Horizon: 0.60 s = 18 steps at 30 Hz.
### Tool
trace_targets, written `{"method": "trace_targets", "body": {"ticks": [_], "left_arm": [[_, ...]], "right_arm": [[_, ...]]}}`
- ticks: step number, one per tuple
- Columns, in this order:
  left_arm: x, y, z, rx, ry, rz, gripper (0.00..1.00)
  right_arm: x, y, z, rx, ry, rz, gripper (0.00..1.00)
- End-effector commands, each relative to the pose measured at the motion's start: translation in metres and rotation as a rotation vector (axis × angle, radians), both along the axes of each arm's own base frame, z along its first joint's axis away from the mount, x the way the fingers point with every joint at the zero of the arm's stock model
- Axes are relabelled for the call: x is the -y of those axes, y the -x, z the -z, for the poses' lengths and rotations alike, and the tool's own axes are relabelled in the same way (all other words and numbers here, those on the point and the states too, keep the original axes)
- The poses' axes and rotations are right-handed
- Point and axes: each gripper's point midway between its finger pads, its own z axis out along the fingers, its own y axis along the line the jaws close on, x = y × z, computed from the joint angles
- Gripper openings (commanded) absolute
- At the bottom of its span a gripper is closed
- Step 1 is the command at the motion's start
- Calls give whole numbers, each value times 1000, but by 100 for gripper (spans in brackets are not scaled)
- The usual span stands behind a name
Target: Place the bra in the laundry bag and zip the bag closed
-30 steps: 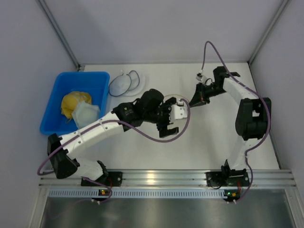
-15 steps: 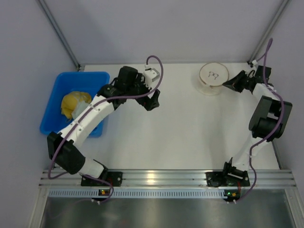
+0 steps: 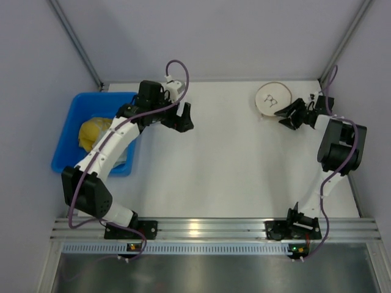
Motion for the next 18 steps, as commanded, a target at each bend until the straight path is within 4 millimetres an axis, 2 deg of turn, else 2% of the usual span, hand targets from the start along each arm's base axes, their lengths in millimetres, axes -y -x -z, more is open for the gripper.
{"method": "trace_targets", "body": {"ticks": [1,2,3,4,5,7,8,9,10,11,12,13,14,16,17,18], "left_arm": [[1,-2,2,-47,32,-41,98],[-1,0,3,-46,30,-42,98],[-3,1,2,-41,30,-41,98],[-6,2,-1,-29,29,-43,98],[-10,3,3,-33,19,-57,98],[-16,6,9,-54,4,-74,98],[-19,7,14,-62,-17,-76,98],[-25,10,21,-86,-46,-90,98],[-28,12,22,-91,-58,-95,98],[-30,16,27,-106,-65,-98,98],[-31,19,28,-107,-67,-89,98],[-33,22,25,-81,-74,-74,98],[-35,26,29,-88,-79,-72,98],[-40,31,28,-60,-97,-59,98],[-44,33,32,-60,-117,-70,98],[-48,34,32,-53,-130,-83,98]], "right_arm": [[8,-12,-56,168,65,17,60],[9,-10,-72,199,83,17,67],[9,-2,-74,172,87,14,76],[10,2,-84,204,122,-16,78],[11,8,-102,235,150,-27,83],[10,26,-114,236,213,-97,91],[8,36,-129,259,250,-123,94],[6,44,-136,267,276,-152,99],[1,62,-133,251,301,-219,100],[-5,74,-144,273,322,-259,100],[-8,84,-145,274,336,-297,99],[-14,107,-135,232,358,-370,99],[-17,119,-139,255,411,-417,99],[-27,145,-120,236,482,-521,99],[-31,161,-124,250,508,-540,99],[-36,174,-114,246,527,-579,99]]}}
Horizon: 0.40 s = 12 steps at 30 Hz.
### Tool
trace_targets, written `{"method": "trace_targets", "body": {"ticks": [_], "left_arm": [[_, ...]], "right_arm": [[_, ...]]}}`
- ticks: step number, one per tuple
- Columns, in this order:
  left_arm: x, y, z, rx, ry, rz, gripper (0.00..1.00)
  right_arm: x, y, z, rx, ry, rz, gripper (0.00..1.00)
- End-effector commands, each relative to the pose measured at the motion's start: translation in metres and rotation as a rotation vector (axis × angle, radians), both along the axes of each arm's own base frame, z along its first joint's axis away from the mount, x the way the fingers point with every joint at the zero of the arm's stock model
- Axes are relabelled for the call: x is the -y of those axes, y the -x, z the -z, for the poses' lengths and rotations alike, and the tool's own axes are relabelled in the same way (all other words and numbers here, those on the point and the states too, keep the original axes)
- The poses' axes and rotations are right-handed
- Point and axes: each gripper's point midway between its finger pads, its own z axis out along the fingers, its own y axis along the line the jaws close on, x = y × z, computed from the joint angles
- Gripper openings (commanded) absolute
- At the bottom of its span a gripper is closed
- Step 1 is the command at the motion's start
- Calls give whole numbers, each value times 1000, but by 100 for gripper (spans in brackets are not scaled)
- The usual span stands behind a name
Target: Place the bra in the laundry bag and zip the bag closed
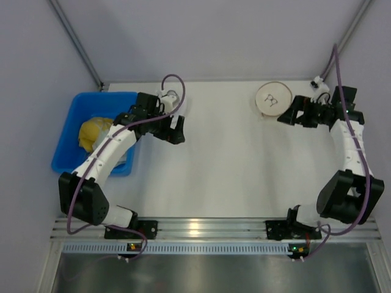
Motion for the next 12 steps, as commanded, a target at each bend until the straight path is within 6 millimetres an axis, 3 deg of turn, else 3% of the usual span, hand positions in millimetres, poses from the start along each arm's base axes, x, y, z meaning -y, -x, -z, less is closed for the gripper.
{"method": "trace_targets", "body": {"ticks": [1,6,12], "left_arm": [[-18,9,-18,88,-47,-12,98],[-28,33,-14,87,-67,-10,98],[-44,58,-11,68,-116,-19,98]], "right_arm": [[-20,71,25,-55,156,-185,99],[-39,109,26,-29,207,-268,99],[-51,130,24,10,256,-314,99]]}}
